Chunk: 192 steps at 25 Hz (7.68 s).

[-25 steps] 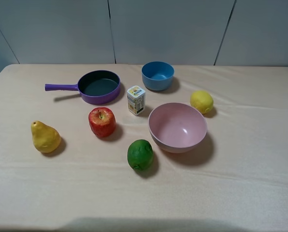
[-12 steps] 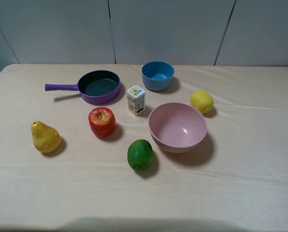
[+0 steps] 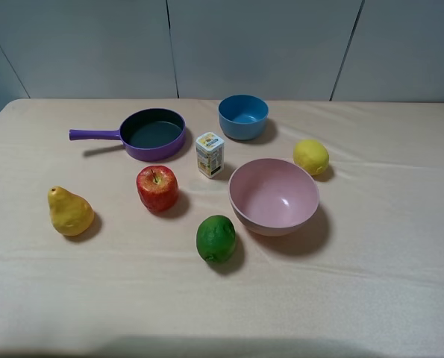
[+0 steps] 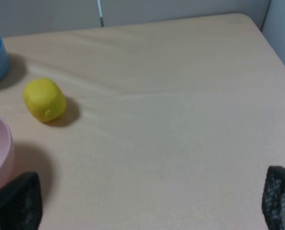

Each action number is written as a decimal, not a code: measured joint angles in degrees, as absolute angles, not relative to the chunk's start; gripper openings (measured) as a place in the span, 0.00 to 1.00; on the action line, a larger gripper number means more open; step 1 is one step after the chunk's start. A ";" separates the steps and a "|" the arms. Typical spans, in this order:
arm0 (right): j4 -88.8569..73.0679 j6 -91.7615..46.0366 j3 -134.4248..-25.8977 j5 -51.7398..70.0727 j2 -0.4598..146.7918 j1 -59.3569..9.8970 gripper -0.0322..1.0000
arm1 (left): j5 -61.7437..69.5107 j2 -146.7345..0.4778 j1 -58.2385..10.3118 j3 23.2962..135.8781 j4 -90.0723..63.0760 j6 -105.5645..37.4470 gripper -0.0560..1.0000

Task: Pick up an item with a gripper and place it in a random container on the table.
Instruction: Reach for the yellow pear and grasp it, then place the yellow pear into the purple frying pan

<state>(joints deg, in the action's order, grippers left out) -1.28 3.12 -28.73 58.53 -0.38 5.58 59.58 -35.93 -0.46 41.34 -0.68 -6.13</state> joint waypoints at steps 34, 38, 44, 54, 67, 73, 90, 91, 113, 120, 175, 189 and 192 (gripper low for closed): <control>-1.28 3.12 -28.73 58.53 -0.38 5.58 0.70 | 54.28 -81.30 -9.77 55.16 -3.51 -12.70 0.97; -1.28 3.12 -28.73 58.53 -0.38 5.58 0.70 | 53.43 -84.36 -10.84 55.16 -3.48 -12.70 0.97; -1.28 3.12 -28.73 58.53 -0.38 5.58 0.70 | 52.71 -89.16 -11.19 55.20 -3.28 -12.70 0.97; -1.28 3.12 -28.73 58.48 -0.38 5.58 0.70 | 49.92 -94.23 -11.19 55.20 -0.76 -12.24 0.97; -1.28 3.12 -28.73 58.48 -0.38 5.58 0.70 | 44.99 -104.90 -11.19 55.20 -0.71 -12.24 0.97; -1.28 3.12 -28.73 58.48 -0.38 5.58 0.70 | 41.55 -107.90 -11.19 55.20 -0.71 -12.48 0.97; -1.28 3.12 -28.73 58.48 -0.38 5.58 0.70 | 39.59 -109.41 -11.45 55.20 1.40 -13.81 0.94; -1.28 3.12 -28.73 58.48 -0.38 5.58 0.70 | 39.54 -109.41 -11.63 55.20 1.40 -13.96 0.93; -1.33 3.12 -28.73 58.48 -0.38 5.58 0.70 | 39.61 -109.43 -11.89 55.20 0.76 -14.19 0.73; -1.33 3.12 -28.73 58.48 -0.38 5.58 0.70 | 39.74 -109.29 -11.89 55.20 0.76 -14.19 0.73; -1.33 3.12 -28.73 58.43 -0.45 5.58 0.70 | 66.52 -118.43 -11.89 104.55 -6.32 -14.19 0.73; -1.33 3.12 -28.73 58.43 -0.45 5.58 0.70 | 62.36 -131.59 -12.13 114.09 -6.38 -14.19 0.73; -1.33 3.12 -28.73 58.43 -0.45 5.58 0.70 | 60.05 -132.92 -12.18 114.09 -6.44 -14.19 0.73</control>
